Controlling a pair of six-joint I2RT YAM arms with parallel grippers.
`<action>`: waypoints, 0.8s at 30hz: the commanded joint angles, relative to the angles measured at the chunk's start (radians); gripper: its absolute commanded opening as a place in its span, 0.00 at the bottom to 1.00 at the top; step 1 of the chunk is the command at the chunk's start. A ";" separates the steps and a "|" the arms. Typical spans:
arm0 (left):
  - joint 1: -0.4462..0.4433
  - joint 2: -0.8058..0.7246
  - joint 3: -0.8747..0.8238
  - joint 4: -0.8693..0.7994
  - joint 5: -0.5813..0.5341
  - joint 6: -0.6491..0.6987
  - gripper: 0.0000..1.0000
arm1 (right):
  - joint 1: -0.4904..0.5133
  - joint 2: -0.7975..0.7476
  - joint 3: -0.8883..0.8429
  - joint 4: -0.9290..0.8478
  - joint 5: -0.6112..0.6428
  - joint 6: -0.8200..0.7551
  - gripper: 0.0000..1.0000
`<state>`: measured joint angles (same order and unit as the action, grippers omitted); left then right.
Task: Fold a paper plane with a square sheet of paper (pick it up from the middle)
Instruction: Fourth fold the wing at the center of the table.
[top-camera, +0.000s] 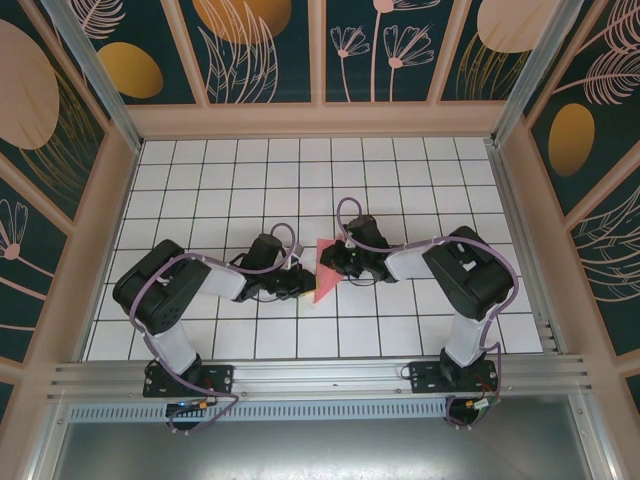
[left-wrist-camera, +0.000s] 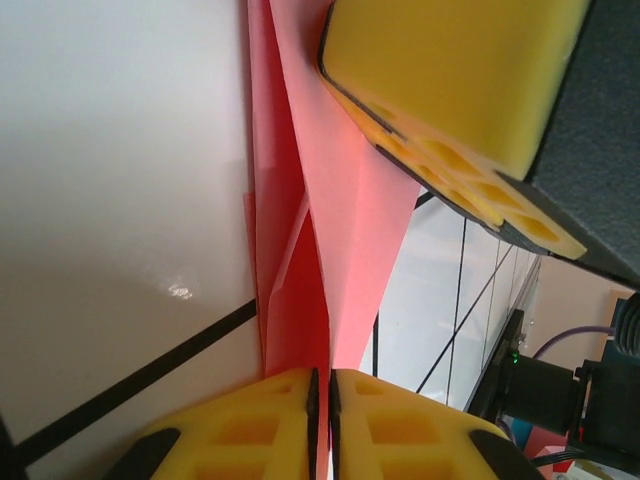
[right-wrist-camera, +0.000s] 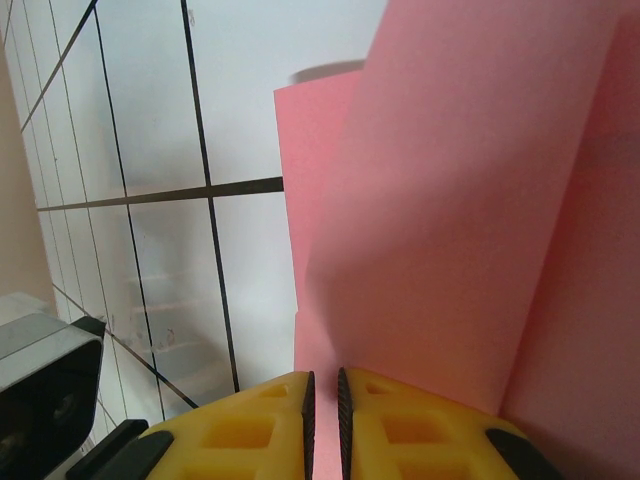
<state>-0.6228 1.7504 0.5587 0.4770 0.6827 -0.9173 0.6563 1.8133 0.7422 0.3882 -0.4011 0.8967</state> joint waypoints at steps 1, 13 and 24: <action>0.000 -0.005 -0.016 -0.157 -0.003 0.060 0.15 | 0.003 0.052 0.000 -0.104 0.057 -0.026 0.18; -0.001 0.043 0.021 -0.266 -0.017 0.122 0.02 | 0.005 0.063 0.001 -0.103 0.054 -0.023 0.18; -0.003 0.018 0.025 -0.300 -0.019 0.145 0.15 | 0.006 0.061 -0.009 -0.104 0.059 -0.019 0.18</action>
<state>-0.6220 1.7508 0.6117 0.3347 0.6983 -0.8078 0.6563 1.8168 0.7464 0.3840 -0.4015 0.8970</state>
